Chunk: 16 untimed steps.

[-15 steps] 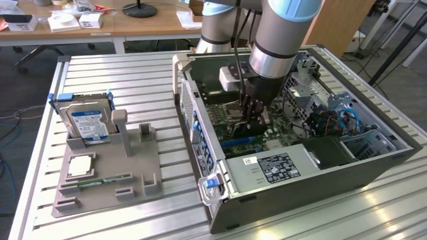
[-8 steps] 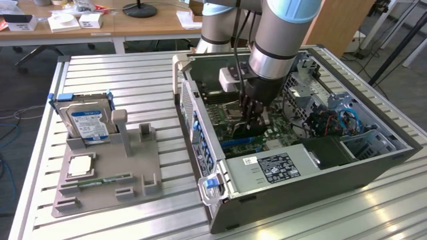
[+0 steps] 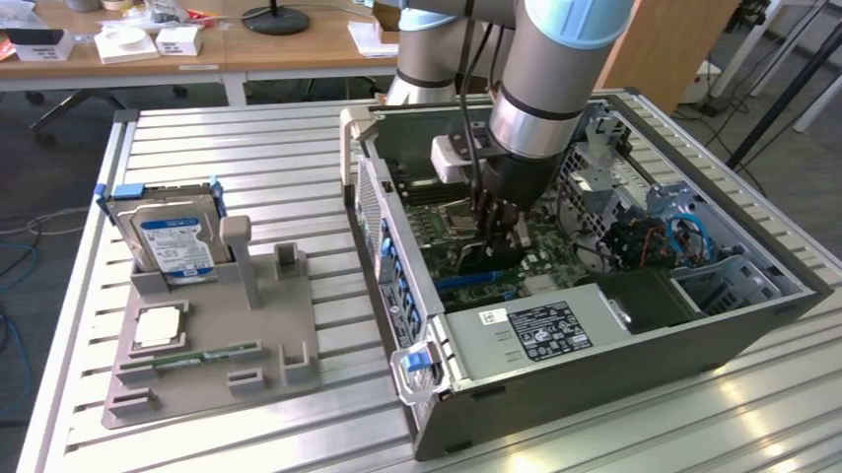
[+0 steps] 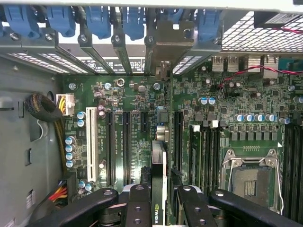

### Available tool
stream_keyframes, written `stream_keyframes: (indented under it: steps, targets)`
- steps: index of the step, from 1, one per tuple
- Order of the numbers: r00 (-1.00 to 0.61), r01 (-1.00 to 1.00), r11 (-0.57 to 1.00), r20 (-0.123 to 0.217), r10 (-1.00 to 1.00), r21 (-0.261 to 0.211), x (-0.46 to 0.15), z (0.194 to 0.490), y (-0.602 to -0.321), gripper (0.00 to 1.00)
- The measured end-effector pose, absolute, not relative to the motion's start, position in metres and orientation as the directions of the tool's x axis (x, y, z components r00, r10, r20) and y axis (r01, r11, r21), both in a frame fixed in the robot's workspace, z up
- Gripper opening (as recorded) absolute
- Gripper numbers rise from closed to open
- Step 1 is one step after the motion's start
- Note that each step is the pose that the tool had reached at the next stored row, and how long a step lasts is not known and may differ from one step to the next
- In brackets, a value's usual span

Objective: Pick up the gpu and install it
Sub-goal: 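Insert the gpu into the slot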

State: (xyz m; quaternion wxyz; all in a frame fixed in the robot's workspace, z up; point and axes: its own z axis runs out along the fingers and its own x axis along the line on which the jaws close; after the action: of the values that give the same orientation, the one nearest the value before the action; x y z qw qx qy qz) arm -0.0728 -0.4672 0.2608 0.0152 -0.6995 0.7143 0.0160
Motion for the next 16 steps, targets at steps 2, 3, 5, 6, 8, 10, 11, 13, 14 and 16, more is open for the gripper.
stream_keyframes:
  steps: [2,3,5,6,8,10,11,13,14,16]
  targets:
    - [-0.021,-1.000,0.021,-0.044,-0.999,0.002,-0.0730,0.2604,-0.4672,0.26]
    - [-0.021,-1.000,0.021,-0.044,-0.999,0.002,-0.0730,0.2604,-0.4673,0.26]
    - [-0.021,-1.000,0.021,-0.044,-0.999,0.002,-0.0732,0.2603,-0.4672,0.26]
    - [-0.021,-1.000,0.021,-0.044,-0.999,0.002,-0.0734,0.2602,-0.4672,0.26]
    - [-0.021,-1.000,0.021,-0.044,-0.999,0.001,-0.0738,0.2602,-0.4672,0.26]
    - [-0.021,-1.000,0.021,-0.044,-0.999,0.001,-0.0739,0.2601,-0.4672,0.26]
    - [-0.021,-1.000,0.021,-0.044,-0.999,0.001,-0.0739,0.2601,-0.4672,0.26]
    - [-0.021,-1.000,0.021,-0.044,-0.999,0.001,-0.0740,0.2595,-0.4672,0.26]
    - [-0.021,-1.000,0.021,-0.044,-0.999,0.001,-0.0740,0.2591,-0.4672,0.26]
    - [-0.021,-1.000,0.021,-0.044,-0.999,0.001,-0.0740,0.2587,-0.4672,0.26]
